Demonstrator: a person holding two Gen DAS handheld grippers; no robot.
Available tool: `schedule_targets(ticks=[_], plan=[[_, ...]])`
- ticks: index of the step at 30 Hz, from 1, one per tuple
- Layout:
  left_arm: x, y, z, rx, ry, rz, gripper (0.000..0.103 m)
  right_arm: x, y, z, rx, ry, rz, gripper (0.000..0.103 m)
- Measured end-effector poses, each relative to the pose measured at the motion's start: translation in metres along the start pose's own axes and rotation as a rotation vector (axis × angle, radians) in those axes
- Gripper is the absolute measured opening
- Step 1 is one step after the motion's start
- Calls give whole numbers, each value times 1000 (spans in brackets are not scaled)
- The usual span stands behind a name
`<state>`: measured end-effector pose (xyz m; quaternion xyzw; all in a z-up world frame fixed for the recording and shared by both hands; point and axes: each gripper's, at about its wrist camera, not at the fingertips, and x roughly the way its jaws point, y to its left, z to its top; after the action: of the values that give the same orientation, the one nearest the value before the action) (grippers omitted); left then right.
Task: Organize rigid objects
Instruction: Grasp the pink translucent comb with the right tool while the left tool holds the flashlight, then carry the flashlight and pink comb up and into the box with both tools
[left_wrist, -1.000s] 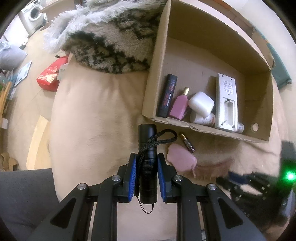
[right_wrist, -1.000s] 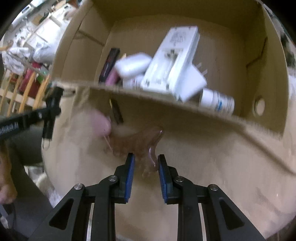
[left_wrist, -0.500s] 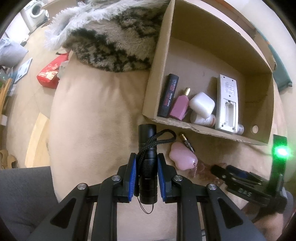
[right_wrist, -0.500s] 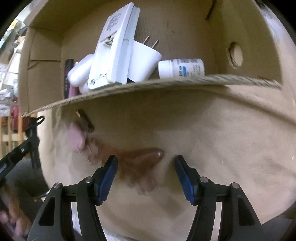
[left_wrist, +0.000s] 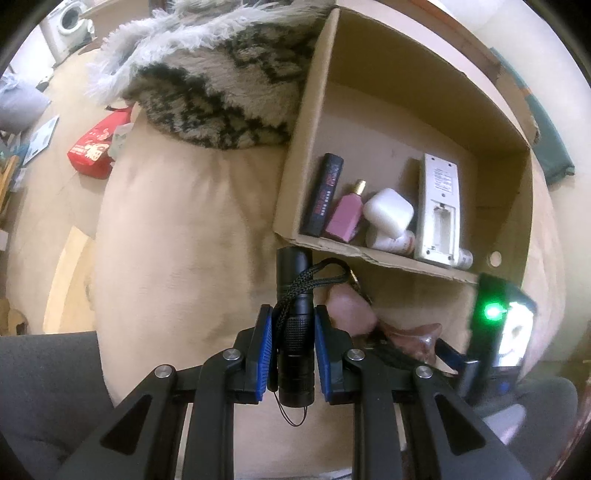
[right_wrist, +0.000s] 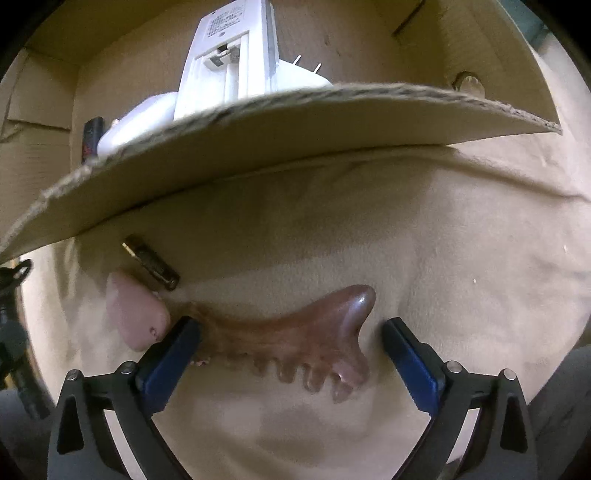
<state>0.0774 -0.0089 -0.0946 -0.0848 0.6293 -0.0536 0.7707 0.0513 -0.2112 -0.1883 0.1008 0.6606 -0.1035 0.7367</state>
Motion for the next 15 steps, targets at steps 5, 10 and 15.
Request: schedule_targets(ticks=[5,10,15], plan=[[-1,1,-1,-4,-2,0,19,7,35,-21,-66,-56,-24,103],[0,5,-2,-17,1,8,19,-3,31,-28,-135,-36,39,102],[-2,4,-3,-6,-19,31,19,-19,17,-32,-118,-62,135,102]])
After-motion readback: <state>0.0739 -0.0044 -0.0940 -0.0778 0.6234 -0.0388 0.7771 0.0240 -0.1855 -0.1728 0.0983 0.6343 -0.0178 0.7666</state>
